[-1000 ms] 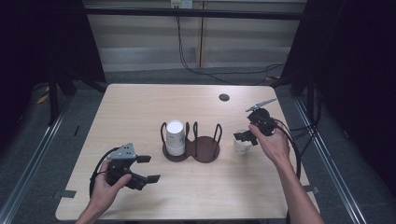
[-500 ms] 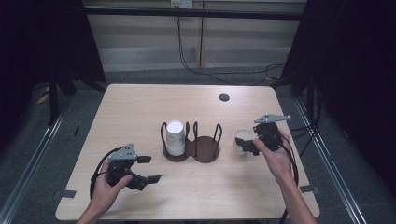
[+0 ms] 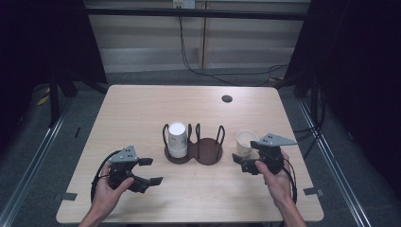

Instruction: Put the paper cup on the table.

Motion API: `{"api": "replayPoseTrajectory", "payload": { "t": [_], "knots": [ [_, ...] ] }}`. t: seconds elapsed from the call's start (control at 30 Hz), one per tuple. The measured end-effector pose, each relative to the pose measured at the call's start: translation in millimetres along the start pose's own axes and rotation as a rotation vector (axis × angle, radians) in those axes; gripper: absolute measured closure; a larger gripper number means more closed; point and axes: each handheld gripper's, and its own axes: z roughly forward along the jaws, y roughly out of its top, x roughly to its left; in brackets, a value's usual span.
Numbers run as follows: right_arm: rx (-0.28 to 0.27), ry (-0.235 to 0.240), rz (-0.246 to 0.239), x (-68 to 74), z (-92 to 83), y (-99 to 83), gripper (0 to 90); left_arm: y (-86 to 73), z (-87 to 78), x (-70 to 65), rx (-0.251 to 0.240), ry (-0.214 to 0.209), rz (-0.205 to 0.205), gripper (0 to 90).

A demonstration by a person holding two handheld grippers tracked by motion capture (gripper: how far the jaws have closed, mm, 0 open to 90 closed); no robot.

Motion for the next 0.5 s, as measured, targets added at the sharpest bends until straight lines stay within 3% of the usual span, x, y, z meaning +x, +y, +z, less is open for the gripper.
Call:
{"api": "replayPoseTrajectory", "payload": {
  "t": [0.13, 0.23, 0.4, 0.5],
  "knots": [
    [-0.027, 0.039, -0.001, 13.2, -2.2, -9.6, 14.5, -0.6, 0.2, 2.3, -0.007, 0.002, -0.032, 18.1],
    [-0.062, 0.084, 0.035, 18.5, -2.7, -18.7, 14.5, -1.9, -1.4, 2.7, 0.003, 0.048, -0.019, 18.5],
    [-0.060, 0.080, 0.026, 25.5, 4.0, -30.3, 14.9, -3.5, 1.8, 0.3, 0.010, 0.049, -0.023, 18.5],
    [-0.064, 0.102, 0.034, 31.1, 10.5, -35.3, 14.9, -3.9, 5.5, -1.6, 0.014, 0.040, -0.019, 18.5]
  ]
}}
